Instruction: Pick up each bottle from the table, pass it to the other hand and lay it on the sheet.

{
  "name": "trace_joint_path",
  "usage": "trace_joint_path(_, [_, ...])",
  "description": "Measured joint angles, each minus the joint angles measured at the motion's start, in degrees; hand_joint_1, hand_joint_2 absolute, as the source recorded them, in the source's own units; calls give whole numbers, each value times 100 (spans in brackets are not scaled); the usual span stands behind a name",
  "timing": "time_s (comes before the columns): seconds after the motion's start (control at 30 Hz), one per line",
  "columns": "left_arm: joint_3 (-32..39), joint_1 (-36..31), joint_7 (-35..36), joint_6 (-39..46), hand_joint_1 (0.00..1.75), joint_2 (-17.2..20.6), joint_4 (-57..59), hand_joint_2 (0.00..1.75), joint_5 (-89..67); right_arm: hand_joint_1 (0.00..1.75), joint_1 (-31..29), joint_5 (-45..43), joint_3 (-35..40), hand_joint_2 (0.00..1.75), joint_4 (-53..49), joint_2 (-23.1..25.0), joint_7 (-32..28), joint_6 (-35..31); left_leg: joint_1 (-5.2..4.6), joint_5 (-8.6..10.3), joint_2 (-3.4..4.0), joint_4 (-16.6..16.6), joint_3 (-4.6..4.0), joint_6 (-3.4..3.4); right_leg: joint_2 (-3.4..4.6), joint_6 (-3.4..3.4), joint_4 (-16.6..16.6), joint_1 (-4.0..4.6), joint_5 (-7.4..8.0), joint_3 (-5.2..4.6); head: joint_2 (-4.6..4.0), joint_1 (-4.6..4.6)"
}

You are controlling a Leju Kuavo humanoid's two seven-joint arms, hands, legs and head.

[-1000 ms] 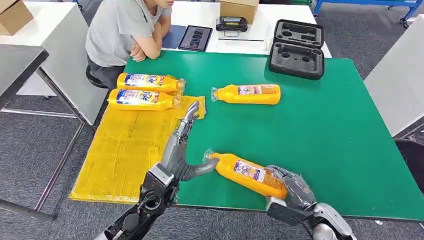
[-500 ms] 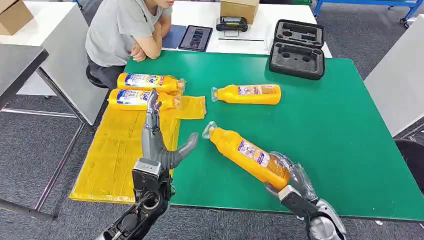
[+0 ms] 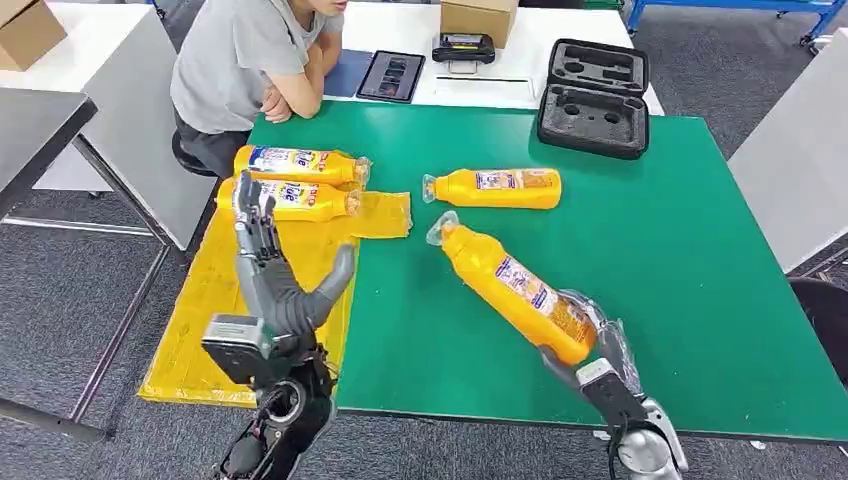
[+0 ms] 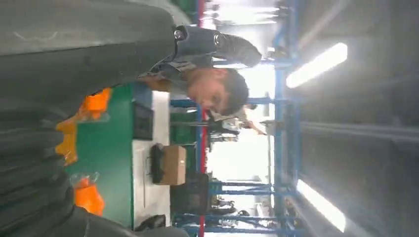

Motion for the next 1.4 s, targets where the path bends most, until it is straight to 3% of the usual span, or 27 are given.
trace_joint_path(0.13, [332,196,9,-1526,0,-260,247,175,581,175,81,-232,-76,175,-129,72,-232,-144,-1,0,-2,0,-2,0,-1,0,1,-1,0,0,0,-2])
trace_joint_path(0.37, [540,246,7,-2044,0,-465,646,175,687,171,171,-380,-122,175,-284,144,-242,-240,-2,0,-2,0,-1,1,-3,0,-2,-2,0,0,0,-2])
trace_joint_path(0.67, [498,-180,31,-2518,0,-592,2613,175,1289,171,228,-846,-118,175,-396,142,-242,-297,-2,0,-1,0,2,1,-2,0,-1,-1,0,0,0,0])
trace_joint_path(0.83, [299,-544,37,-3085,0,-719,3975,175,1601,162,292,-1012,-94,175,-529,116,-242,-352,-3,0,0,0,1,1,1,1,0,-2,1,0,0,-2])
trace_joint_path(1.07, [11,-748,157,-3289,0,-780,4704,175,1610,164,300,-1040,-9,175,-647,120,-242,-380,-2,0,0,1,-1,1,1,1,0,-1,0,-1,0,-2])
trace_joint_path(1.37, [-315,-958,1082,-4407,0,-843,5431,175,2027,159,156,-1121,151,175,-647,116,-242,-290,-2,1,1,0,0,2,2,0,0,-1,1,1,0,-2])
trace_joint_path(1.4, [-376,-988,1084,-4548,0,-850,5499,0,2122,159,107,-1121,188,175,-636,116,-242,-280,-2,1,0,0,0,2,0,0,0,-2,1,1,0,-2])
